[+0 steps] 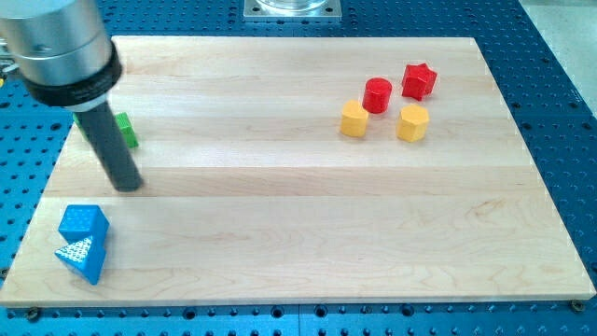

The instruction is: Move your arm at the bottom left corner of the board

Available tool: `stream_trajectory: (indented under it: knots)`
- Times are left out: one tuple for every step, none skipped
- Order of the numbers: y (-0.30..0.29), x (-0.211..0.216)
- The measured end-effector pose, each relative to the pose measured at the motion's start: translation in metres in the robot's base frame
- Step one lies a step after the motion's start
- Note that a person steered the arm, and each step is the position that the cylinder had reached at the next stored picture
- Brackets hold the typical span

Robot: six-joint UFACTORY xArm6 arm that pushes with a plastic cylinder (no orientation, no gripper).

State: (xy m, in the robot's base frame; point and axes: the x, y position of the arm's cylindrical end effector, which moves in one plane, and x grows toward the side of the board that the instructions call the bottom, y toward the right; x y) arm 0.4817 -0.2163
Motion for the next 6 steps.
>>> stream_trajectory:
  knots:
    - [-0.048,0.000]
    - [-0.088,0.006]
    - [-0.088,0.010]
    - [-0.073,0.035]
    - [-0.059,0.073]
    - [-0.059,0.075]
